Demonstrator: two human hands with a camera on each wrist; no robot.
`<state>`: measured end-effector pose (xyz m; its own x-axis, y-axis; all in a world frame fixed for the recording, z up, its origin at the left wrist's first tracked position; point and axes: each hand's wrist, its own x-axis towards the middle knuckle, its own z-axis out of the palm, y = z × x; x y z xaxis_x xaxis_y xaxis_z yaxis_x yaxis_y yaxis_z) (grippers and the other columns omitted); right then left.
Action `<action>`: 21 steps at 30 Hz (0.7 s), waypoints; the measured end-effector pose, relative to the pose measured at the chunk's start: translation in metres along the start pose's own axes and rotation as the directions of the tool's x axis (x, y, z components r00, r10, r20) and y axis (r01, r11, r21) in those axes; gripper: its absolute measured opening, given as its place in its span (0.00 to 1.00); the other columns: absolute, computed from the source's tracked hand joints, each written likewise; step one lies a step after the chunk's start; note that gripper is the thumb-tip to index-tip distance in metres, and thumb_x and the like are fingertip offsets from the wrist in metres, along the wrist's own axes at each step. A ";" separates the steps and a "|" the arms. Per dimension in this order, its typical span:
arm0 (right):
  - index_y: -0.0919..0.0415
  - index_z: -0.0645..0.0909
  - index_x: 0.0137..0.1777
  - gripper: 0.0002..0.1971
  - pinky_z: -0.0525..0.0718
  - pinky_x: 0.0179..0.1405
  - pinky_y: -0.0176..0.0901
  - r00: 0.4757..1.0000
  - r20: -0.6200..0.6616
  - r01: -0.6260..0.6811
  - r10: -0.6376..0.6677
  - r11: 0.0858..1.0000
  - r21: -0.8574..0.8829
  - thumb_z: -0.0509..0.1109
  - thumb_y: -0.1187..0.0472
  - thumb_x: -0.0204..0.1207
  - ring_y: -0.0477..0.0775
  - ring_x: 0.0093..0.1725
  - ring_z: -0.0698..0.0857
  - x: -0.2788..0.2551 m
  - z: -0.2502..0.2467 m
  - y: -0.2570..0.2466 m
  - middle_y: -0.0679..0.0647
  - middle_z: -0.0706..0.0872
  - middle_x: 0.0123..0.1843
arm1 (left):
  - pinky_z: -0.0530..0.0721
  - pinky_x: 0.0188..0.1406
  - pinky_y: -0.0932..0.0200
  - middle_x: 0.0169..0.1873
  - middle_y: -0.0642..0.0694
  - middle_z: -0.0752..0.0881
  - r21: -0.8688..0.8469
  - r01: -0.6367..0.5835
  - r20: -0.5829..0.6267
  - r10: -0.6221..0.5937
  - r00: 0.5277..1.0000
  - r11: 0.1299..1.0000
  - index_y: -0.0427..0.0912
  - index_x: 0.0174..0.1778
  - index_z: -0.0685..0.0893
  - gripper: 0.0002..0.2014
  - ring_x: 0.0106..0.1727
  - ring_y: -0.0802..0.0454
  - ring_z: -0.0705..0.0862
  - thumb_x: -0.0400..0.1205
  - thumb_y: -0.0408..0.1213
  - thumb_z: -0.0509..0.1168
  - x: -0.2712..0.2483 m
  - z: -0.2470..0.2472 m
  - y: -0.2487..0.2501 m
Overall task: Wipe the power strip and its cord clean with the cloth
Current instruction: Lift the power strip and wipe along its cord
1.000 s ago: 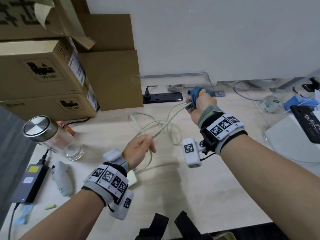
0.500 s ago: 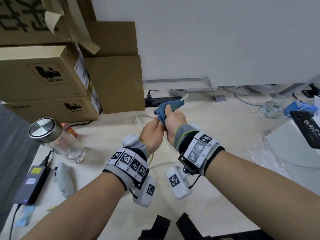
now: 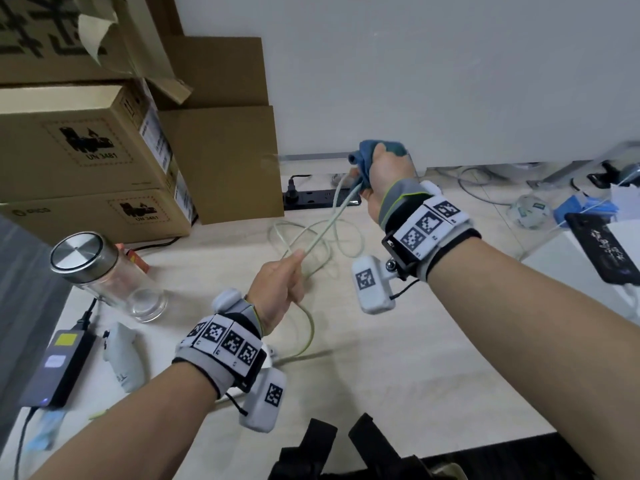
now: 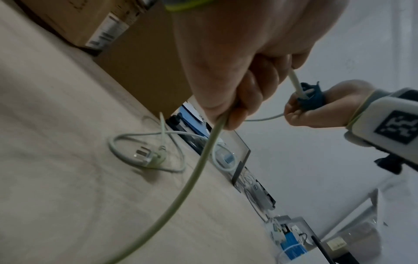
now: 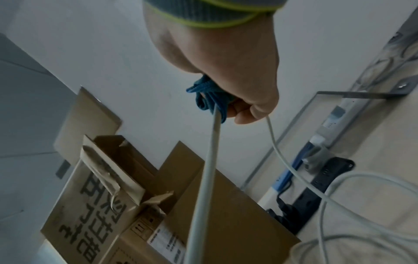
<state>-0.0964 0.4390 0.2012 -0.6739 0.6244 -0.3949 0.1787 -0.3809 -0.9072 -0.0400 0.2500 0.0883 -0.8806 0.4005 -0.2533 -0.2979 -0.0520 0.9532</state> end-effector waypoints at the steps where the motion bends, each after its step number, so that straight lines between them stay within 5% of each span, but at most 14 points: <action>1: 0.61 0.72 0.40 0.15 0.80 0.28 0.44 1.000 0.004 0.025 -0.025 0.999 0.024 0.53 0.57 0.86 0.51 0.26 0.81 -0.001 0.002 -0.007 0.56 0.80 0.30 | 0.55 0.32 0.50 0.17 0.53 0.59 -0.062 0.008 0.010 -0.007 1.000 0.998 0.51 0.17 0.63 0.28 0.21 0.52 0.57 0.86 0.41 0.57 0.001 -0.001 0.000; 4: 0.64 0.74 0.42 0.15 0.78 0.25 0.40 0.996 -0.060 0.070 -0.064 0.991 0.116 0.54 0.57 0.86 0.50 0.23 0.81 0.007 -0.001 -0.027 0.54 0.81 0.20 | 0.52 0.35 0.49 0.17 0.54 0.58 -0.187 0.049 0.045 -0.041 0.998 0.981 0.52 0.16 0.65 0.25 0.22 0.53 0.55 0.81 0.44 0.61 0.002 -0.012 -0.003; 7: 0.63 0.74 0.43 0.15 0.81 0.32 0.45 0.993 -0.070 0.105 -0.097 0.987 0.124 0.54 0.55 0.86 0.50 0.28 0.83 0.009 -0.006 -0.039 0.55 0.82 0.29 | 0.60 0.34 0.54 0.18 0.53 0.57 -0.190 0.109 0.027 -0.106 0.994 0.976 0.51 0.18 0.63 0.25 0.24 0.52 0.54 0.83 0.48 0.60 0.004 -0.026 -0.013; 11: 0.66 0.77 0.52 0.16 0.83 0.30 0.44 0.991 0.018 0.131 -0.133 0.987 0.092 0.55 0.53 0.86 0.50 0.27 0.82 0.003 0.000 -0.030 0.54 0.82 0.28 | 0.74 0.43 0.52 0.21 0.47 0.67 0.000 0.150 -0.178 -0.147 0.973 0.989 0.41 0.25 0.70 0.24 0.27 0.47 0.68 0.88 0.46 0.54 0.020 -0.030 -0.010; 13: 0.65 0.77 0.43 0.18 0.82 0.31 0.45 0.989 0.090 0.112 -0.122 0.988 0.107 0.56 0.52 0.86 0.51 0.25 0.81 -0.003 0.003 -0.025 0.53 0.82 0.23 | 0.77 0.44 0.51 0.26 0.46 0.79 0.210 0.107 -0.252 -0.052 0.966 0.972 0.40 0.35 0.80 0.18 0.33 0.44 0.79 0.87 0.43 0.53 0.027 -0.026 -0.001; 16: 0.62 0.77 0.44 0.15 0.81 0.29 0.43 0.977 0.150 0.131 -0.153 0.981 0.146 0.55 0.55 0.87 0.51 0.27 0.80 -0.014 0.006 -0.017 0.55 0.81 0.30 | 0.81 0.47 0.54 0.38 0.51 0.86 0.494 -0.045 -0.217 0.173 0.961 0.868 0.46 0.50 0.82 0.13 0.42 0.51 0.85 0.87 0.45 0.54 0.032 -0.013 0.021; 21: 0.61 0.77 0.49 0.13 0.83 0.28 0.42 0.977 0.175 0.106 -0.119 0.991 0.080 0.55 0.54 0.86 0.51 0.31 0.83 -0.020 0.018 0.007 0.55 0.83 0.34 | 0.76 0.33 0.58 0.35 0.53 0.84 0.634 -0.349 -0.045 0.484 0.874 0.690 0.48 0.46 0.80 0.12 0.34 0.56 0.79 0.86 0.48 0.55 0.030 0.023 0.060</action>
<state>-0.0945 0.4118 0.2055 -0.8053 0.5362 -0.2531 0.0484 -0.3659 -0.9294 -0.0763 0.2797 0.1413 -0.9304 0.2834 0.2325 0.3357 0.4039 0.8510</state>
